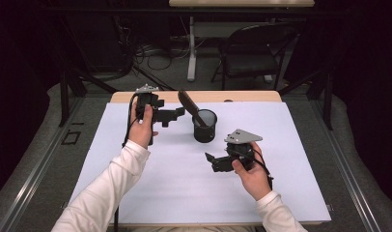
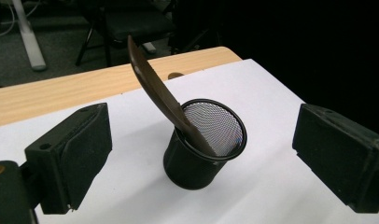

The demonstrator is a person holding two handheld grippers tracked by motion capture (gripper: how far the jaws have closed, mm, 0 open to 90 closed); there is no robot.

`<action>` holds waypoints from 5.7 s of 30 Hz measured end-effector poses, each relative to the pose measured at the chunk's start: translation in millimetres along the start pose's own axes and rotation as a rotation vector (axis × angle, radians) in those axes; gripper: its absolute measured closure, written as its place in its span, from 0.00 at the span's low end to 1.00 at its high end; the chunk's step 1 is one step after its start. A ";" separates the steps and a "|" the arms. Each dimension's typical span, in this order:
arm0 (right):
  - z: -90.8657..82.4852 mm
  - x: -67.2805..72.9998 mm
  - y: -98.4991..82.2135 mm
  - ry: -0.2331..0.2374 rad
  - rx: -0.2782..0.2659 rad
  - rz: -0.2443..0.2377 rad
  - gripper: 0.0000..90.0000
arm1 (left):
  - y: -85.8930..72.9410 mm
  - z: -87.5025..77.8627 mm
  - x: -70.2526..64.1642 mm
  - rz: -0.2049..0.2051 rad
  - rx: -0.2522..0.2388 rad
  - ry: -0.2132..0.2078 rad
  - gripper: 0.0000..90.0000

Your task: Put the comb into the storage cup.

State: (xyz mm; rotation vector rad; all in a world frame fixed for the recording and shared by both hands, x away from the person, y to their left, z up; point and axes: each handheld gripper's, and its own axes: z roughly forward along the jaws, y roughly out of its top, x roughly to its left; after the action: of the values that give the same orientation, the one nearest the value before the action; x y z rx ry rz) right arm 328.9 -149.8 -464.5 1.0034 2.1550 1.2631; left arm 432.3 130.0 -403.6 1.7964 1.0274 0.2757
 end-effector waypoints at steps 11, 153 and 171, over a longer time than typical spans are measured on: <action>-0.7 -0.8 0.1 -0.001 -0.006 0.004 0.01 | 1.0 -9.9 -9.7 0.093 0.056 -0.020 0.02; -66.3 -68.9 -117.9 -0.289 -0.009 0.210 0.01 | -190.4 -126.1 69.7 0.022 -0.110 0.063 0.00; -64.9 -71.5 -120.8 -0.280 -0.006 0.238 0.01 | -191.7 -123.3 70.4 0.022 -0.103 0.058 0.00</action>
State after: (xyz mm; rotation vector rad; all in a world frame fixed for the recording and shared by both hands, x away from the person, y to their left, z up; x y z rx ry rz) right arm 286.3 -279.0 -537.9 1.3786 1.8597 1.1498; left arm 302.5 288.2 -526.0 1.7156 1.0163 0.3889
